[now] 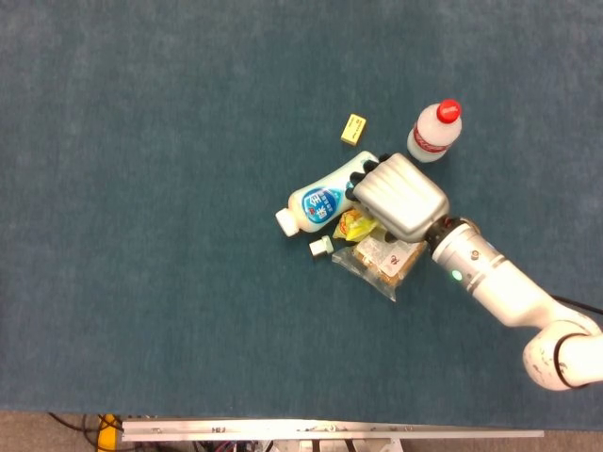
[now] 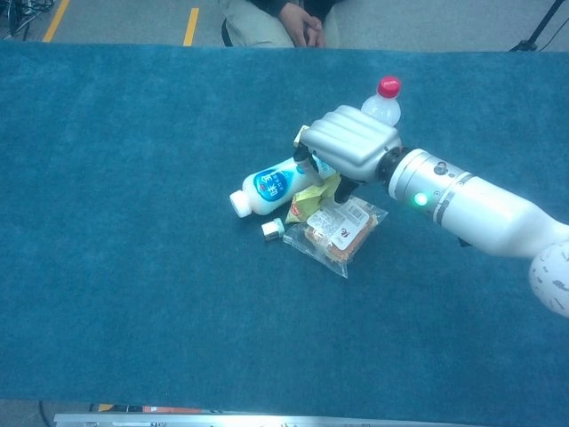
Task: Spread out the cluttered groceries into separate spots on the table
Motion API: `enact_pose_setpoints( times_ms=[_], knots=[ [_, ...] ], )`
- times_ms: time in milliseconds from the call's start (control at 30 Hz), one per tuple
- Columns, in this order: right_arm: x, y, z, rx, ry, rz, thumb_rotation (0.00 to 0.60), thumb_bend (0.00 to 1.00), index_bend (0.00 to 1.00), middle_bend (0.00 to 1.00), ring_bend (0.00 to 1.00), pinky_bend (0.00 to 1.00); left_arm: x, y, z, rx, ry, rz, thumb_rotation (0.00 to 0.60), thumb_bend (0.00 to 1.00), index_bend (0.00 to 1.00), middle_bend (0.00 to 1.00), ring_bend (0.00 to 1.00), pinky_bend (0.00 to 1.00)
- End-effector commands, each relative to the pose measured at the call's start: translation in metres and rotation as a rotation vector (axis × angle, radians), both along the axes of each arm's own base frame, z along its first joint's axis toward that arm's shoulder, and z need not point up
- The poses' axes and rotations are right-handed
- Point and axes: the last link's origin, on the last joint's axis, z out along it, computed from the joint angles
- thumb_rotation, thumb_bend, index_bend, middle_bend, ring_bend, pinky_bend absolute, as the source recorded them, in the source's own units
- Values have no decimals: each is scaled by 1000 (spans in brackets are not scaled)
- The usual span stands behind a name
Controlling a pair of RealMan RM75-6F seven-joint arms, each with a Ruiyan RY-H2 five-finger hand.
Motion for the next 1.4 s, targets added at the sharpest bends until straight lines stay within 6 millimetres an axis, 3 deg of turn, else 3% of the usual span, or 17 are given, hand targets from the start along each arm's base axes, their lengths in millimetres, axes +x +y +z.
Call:
enact_pose_setpoints(
  times_ms=[33,233,367,600,867,1167,1400],
  knots=[
    [2,-2,-1,-2,-6,-1,600,115,669,550,456,535,0,-1,1,2,-1,1,600,441,375,348,269,217],
    [2,-2,-2,-4,-17,-12,600,236,695,594,517,677,-1,-3,3,8,-4,2,600,441,375,348,269,217],
    [3,-2,3,-1,-46,-26,600,247,707,612,553,733,-1,-4,3,12,-6,4,600,441,375,348,269,217],
    [12,5,22,27,-134,-29,600,246,712,624,572,750,0,-3,2,8,-7,0,600,441,375,348,269,217],
    [43,32,43,158,-334,-11,600,245,712,627,575,749,0,-2,2,6,1,1,600,441,375,347,269,217],
    [60,59,30,301,-374,54,600,240,712,627,575,750,0,-5,6,17,5,9,600,441,375,348,269,217],
    [56,70,14,324,-296,126,600,240,712,623,568,748,0,-9,5,15,3,17,600,441,375,348,269,217]
  ],
)
